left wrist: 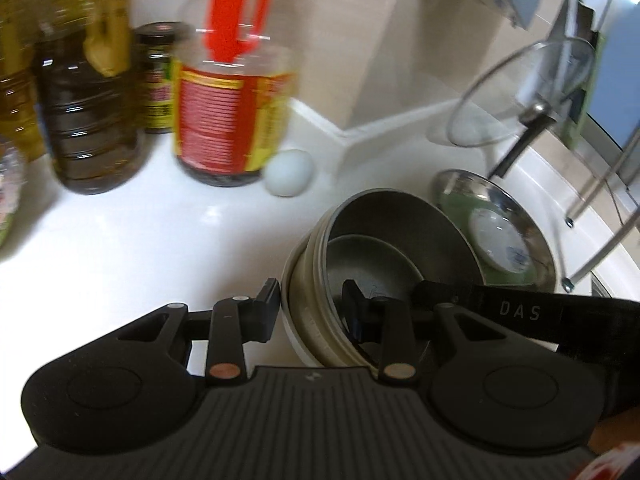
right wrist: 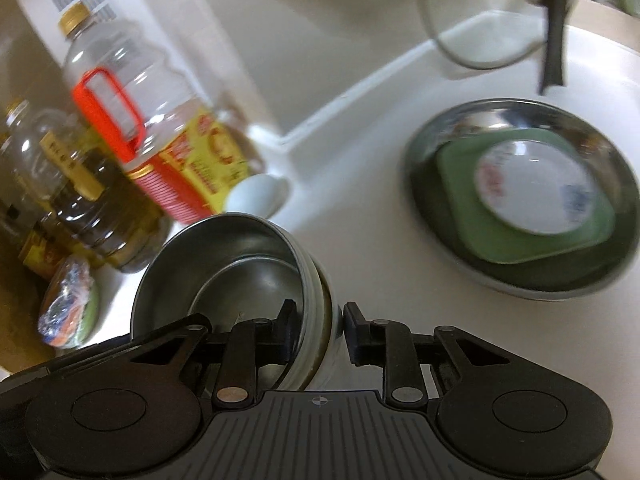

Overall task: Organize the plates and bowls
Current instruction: 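Lift the pot and bowl stack with both grippers toward the frying pan, then carry the stack over the frying pan with both grippers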

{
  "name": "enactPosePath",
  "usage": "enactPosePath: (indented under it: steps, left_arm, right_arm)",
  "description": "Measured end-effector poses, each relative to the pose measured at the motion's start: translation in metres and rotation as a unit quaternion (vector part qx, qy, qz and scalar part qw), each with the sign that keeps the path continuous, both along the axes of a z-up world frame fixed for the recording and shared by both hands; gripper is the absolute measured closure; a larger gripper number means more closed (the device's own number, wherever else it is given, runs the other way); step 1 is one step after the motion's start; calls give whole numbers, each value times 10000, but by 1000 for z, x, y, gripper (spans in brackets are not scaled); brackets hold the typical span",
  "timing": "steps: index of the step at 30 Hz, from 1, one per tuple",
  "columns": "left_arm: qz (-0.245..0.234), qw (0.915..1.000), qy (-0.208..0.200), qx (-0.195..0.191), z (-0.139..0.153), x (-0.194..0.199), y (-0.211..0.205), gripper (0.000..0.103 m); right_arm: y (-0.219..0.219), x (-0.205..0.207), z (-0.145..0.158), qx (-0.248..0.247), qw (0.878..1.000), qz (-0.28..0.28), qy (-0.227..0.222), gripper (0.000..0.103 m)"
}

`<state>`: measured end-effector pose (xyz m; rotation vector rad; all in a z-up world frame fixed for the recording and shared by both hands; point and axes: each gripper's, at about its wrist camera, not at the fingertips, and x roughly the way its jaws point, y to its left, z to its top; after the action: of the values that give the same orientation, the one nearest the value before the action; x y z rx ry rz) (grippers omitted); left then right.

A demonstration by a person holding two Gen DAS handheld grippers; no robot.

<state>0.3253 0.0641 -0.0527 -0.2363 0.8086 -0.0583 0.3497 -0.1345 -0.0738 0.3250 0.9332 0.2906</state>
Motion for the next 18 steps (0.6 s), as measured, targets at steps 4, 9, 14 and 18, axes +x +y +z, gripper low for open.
enactPosePath:
  steps: [4, 9, 14, 18]
  left_arm:
    - [-177, 9998, 6, -10, 0, 4, -25, 73]
    - [-309, 9995, 3, 25, 0, 6, -46, 73]
    - [-298, 9995, 7, 93, 1, 3, -54, 73]
    - [-235, 9996, 85, 98, 1, 3, -55, 72]
  right_arm:
    - [-25, -3, 2, -1, 9998, -187, 44, 78]
    - [-49, -6, 4, 13, 9996, -276, 71, 78]
    - [-57, -8, 4, 53, 9997, -208, 74, 78]
    - [-55, -10, 4, 11, 9998, -210, 46, 78]
